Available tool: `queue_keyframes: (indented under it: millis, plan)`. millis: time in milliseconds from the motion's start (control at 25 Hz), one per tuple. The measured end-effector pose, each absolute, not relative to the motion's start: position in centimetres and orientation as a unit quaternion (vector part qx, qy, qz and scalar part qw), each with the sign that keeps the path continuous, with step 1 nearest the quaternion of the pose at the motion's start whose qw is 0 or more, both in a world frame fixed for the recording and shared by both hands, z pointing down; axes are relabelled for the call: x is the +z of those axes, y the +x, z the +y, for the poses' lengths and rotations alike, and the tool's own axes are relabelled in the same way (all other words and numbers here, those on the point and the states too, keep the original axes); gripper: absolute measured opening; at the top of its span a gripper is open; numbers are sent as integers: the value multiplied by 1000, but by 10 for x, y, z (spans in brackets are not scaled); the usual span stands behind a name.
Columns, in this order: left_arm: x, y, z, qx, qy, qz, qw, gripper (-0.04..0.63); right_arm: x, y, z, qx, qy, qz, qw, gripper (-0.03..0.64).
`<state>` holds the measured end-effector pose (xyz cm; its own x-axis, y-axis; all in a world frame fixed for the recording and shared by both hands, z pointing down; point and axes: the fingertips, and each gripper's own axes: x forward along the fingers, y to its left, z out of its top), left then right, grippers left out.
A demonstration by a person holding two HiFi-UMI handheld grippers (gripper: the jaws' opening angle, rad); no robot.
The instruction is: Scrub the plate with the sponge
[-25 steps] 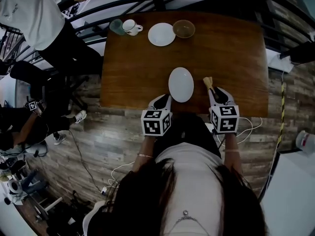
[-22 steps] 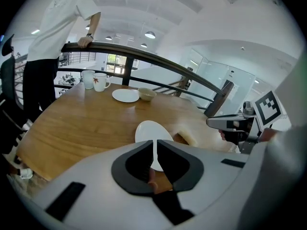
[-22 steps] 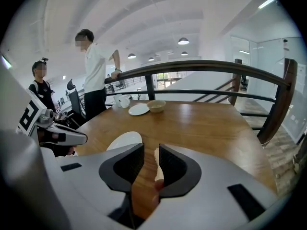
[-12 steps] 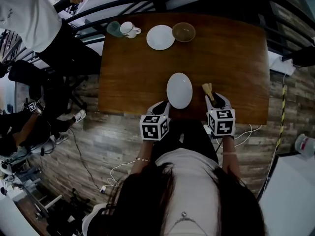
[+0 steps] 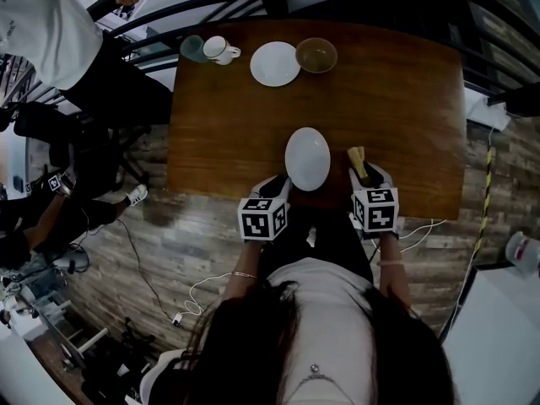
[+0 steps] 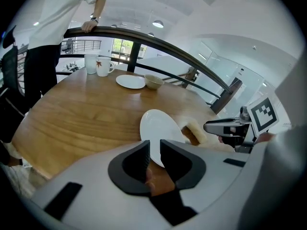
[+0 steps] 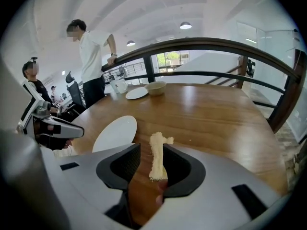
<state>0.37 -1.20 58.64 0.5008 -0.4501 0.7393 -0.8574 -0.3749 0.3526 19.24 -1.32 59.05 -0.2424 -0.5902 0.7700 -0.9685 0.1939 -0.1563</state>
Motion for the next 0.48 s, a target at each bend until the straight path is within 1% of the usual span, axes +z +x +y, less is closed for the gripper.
queue_keyframes:
  millis: [480]
  plan:
    - [600,6,-8,289,769,-414,393,64,612,198,-15,336,535,-710,310,152]
